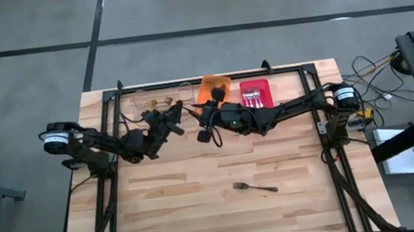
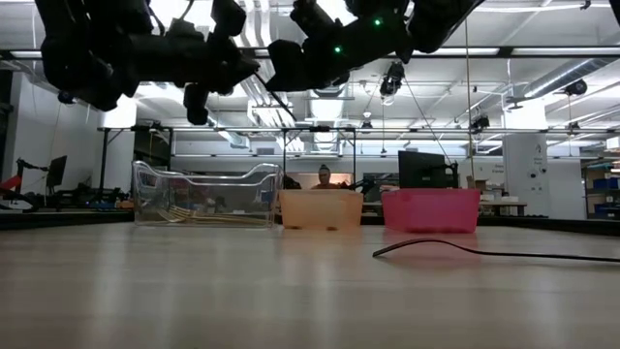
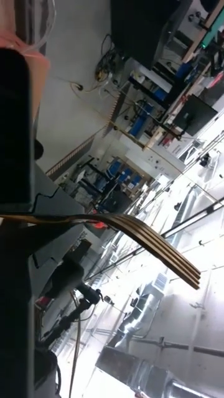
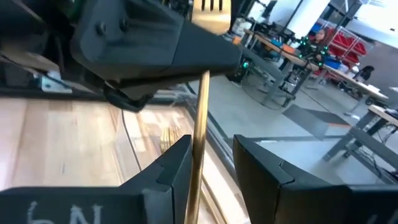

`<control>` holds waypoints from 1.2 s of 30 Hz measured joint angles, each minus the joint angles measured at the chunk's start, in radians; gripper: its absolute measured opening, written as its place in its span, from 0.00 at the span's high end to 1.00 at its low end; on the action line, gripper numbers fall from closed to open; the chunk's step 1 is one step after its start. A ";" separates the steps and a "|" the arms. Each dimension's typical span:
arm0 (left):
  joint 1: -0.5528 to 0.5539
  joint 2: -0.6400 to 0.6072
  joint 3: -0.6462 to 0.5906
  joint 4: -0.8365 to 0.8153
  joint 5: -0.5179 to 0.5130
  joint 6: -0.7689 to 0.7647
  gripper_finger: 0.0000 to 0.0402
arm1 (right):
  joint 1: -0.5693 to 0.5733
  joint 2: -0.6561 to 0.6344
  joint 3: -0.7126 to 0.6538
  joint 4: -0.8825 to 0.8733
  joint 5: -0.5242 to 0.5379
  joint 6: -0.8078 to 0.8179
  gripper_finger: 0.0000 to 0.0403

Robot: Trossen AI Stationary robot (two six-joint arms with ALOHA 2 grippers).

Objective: Sort silverware by color (type)
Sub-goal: Put the gold fork into the transparent bin

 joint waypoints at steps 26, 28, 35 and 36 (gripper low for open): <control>-0.001 0.015 0.064 -0.027 0.047 0.088 1.00 | -0.001 0.000 -0.001 -0.017 0.001 -0.007 0.74; -0.001 0.015 0.064 -0.031 0.046 0.093 1.00 | -0.001 0.000 -0.001 -0.017 0.002 -0.008 0.74; -0.001 0.015 0.063 -0.037 0.044 0.114 1.00 | -0.001 0.000 -0.001 -0.025 0.002 -0.008 0.74; -0.001 0.015 0.063 -0.038 0.044 0.114 1.00 | -0.001 0.000 -0.001 -0.026 0.002 -0.008 0.74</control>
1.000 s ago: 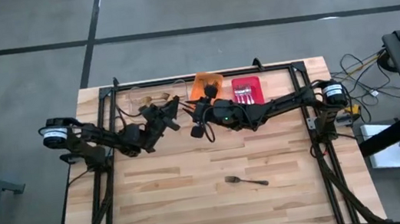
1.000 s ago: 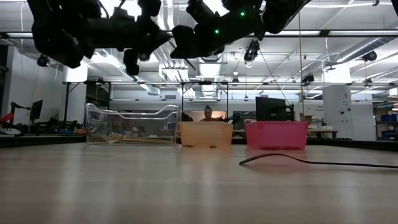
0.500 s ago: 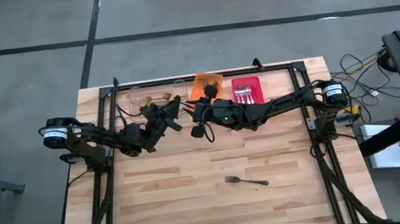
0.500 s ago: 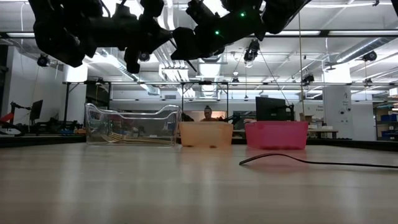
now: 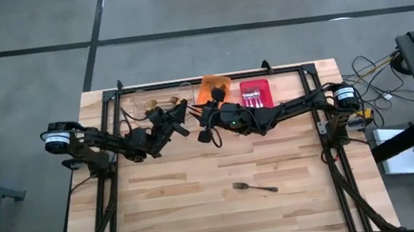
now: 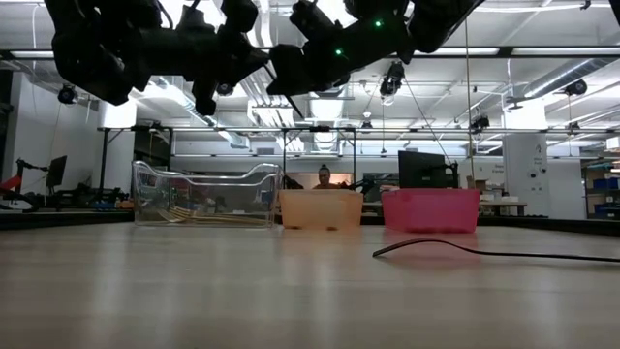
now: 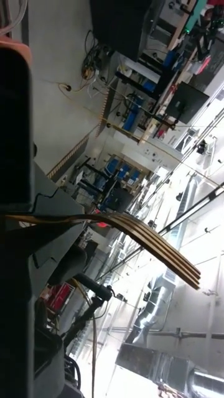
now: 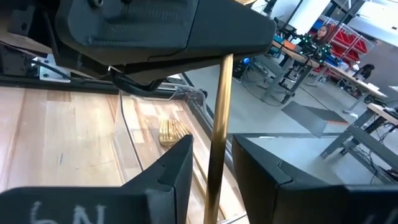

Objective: Sort silverware by color (type)
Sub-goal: Put the gold fork into the transparent bin

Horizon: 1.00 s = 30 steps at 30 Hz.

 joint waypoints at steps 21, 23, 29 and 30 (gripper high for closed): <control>0.000 0.001 0.000 -0.024 0.001 0.003 1.00 | -0.001 0.000 0.000 -0.021 0.012 -0.015 0.88; 0.000 0.001 -0.001 -0.024 -0.002 0.006 1.00 | -0.001 0.000 0.000 -0.025 0.025 -0.023 0.95; 0.000 0.002 -0.001 -0.024 -0.002 0.006 1.00 | -0.002 -0.002 0.000 -0.027 0.021 -0.024 0.96; 0.000 0.002 -0.001 -0.023 -0.002 0.006 1.00 | -0.002 -0.002 0.000 -0.027 0.021 -0.024 0.96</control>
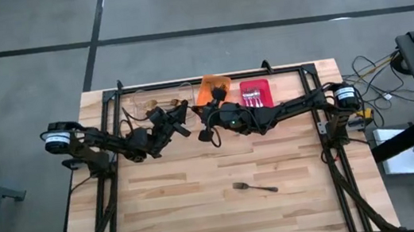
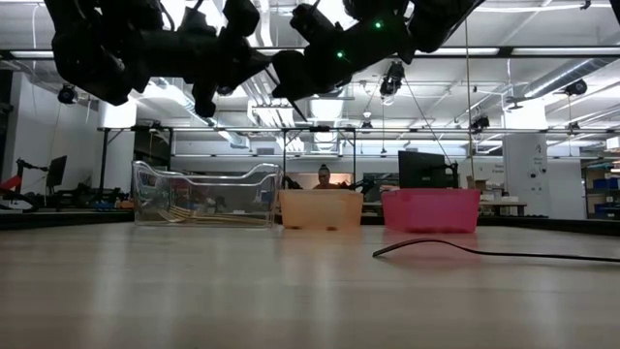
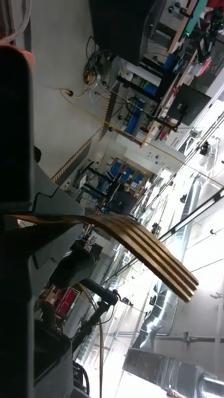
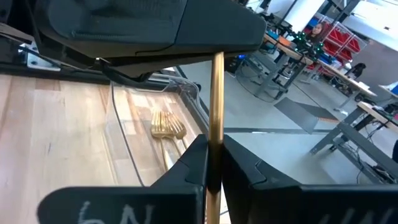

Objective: Sort silverware by color (type)
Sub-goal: Put the gold fork into the transparent bin

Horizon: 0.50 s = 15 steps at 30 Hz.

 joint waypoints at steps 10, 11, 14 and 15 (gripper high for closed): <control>0.000 -0.002 0.000 0.002 0.003 0.018 0.93 | 0.001 -0.003 0.073 -0.178 -0.012 0.066 0.96; 0.000 -0.002 0.000 0.002 0.003 0.024 0.93 | 0.001 -0.003 0.081 -0.193 -0.011 0.074 0.96; 0.000 -0.004 0.000 0.000 0.003 0.046 0.90 | 0.001 -0.002 0.105 -0.240 -0.010 0.103 0.96; 0.000 -0.008 0.000 -0.003 0.003 0.063 0.89 | 0.001 -0.002 0.115 -0.260 -0.010 0.113 0.96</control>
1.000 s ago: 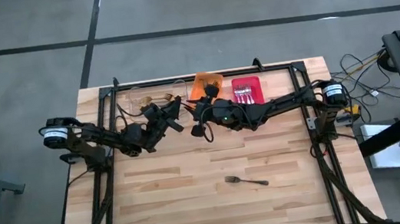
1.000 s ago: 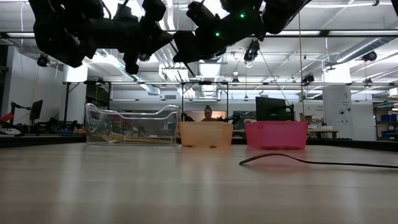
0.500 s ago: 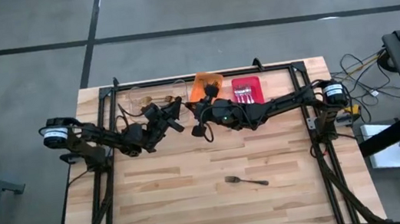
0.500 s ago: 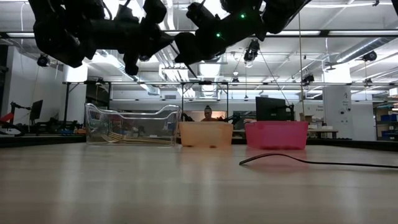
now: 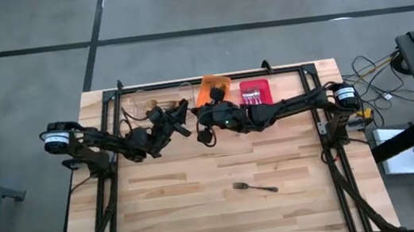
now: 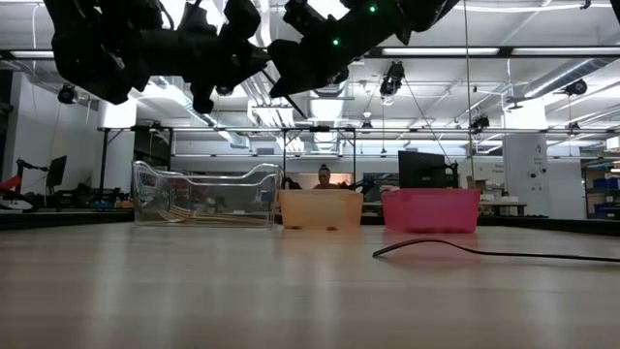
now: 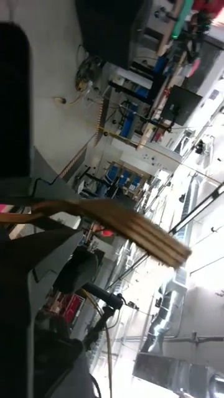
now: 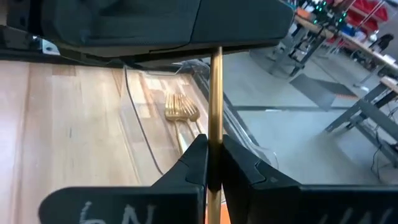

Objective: Sort silverware by color (type)
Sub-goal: Put the gold fork into the transparent bin

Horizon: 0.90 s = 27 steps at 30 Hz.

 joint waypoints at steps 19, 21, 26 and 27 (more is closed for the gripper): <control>0.006 -0.389 -0.007 -0.656 0.000 0.337 0.43 | -0.051 0.001 0.271 -0.460 -0.122 0.085 0.97; 0.006 -0.448 -0.007 -0.763 0.000 0.360 0.41 | -0.066 0.001 0.294 -0.489 -0.161 0.099 0.97; 0.006 -0.592 -0.007 -0.986 -0.011 0.381 0.38 | -0.101 0.004 0.341 -0.518 -0.240 0.099 0.97; 0.006 -0.619 -0.007 -1.010 -0.022 0.387 0.38 | -0.108 0.007 0.353 -0.515 -0.260 0.098 0.97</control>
